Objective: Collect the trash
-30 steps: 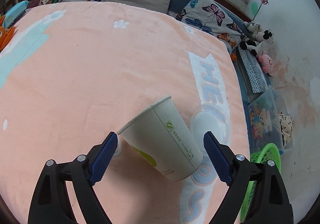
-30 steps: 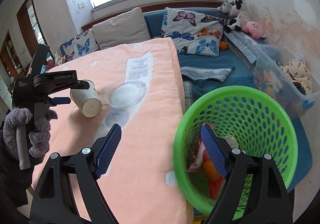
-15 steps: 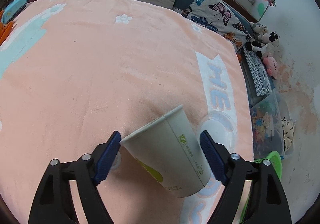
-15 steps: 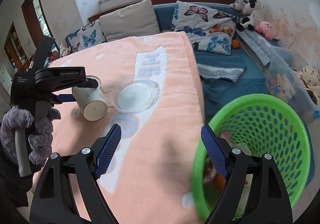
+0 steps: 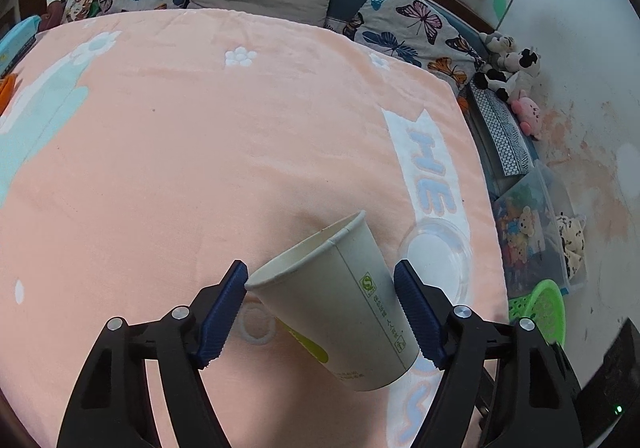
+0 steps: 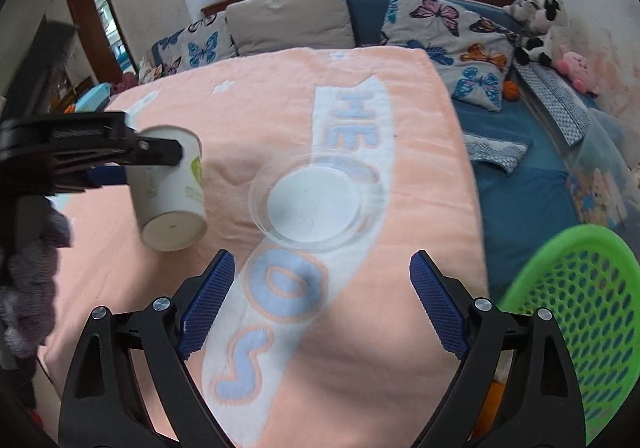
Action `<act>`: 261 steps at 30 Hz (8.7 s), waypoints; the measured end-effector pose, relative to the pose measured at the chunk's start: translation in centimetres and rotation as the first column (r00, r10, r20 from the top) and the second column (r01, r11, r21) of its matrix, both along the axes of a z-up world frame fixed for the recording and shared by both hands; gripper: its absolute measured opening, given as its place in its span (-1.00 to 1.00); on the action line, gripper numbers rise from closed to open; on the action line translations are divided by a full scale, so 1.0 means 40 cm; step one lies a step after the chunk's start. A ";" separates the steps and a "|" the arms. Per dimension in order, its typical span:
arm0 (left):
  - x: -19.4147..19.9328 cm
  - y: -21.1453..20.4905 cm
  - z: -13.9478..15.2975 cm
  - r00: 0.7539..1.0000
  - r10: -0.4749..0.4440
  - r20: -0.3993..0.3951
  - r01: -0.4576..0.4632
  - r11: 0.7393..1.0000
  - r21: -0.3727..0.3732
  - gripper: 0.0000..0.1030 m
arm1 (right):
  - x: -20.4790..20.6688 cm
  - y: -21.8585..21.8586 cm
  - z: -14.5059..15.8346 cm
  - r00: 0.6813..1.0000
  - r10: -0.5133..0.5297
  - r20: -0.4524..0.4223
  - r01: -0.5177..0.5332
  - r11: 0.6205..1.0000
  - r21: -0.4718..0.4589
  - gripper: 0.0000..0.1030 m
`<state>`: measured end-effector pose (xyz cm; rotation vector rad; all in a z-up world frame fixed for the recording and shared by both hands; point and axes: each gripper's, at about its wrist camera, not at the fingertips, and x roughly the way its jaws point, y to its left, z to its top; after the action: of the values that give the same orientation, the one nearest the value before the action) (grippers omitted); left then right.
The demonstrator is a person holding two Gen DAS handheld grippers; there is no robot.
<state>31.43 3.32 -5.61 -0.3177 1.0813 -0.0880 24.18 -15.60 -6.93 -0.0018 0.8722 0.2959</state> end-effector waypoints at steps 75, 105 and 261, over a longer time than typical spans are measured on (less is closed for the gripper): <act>-0.239 -0.332 0.103 0.922 -0.379 0.083 0.382 0.924 -0.019 0.29 | -0.322 -0.265 0.092 0.960 -0.262 0.098 0.265 0.964 -0.020 0.66; -0.248 -0.644 0.117 0.831 -0.549 0.087 0.545 0.836 0.069 0.29 | -0.414 -0.523 0.044 0.876 -0.480 0.049 0.480 0.877 0.000 0.69; -0.706 0.020 0.164 0.856 -0.268 0.441 0.106 0.928 0.358 0.86 | -0.617 -0.022 0.154 0.943 -0.270 0.194 0.265 0.963 0.053 0.91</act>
<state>3.19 4.13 0.97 0.1128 0.6051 -0.1563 -0.51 -16.46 -0.78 0.1099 0.6590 0.0506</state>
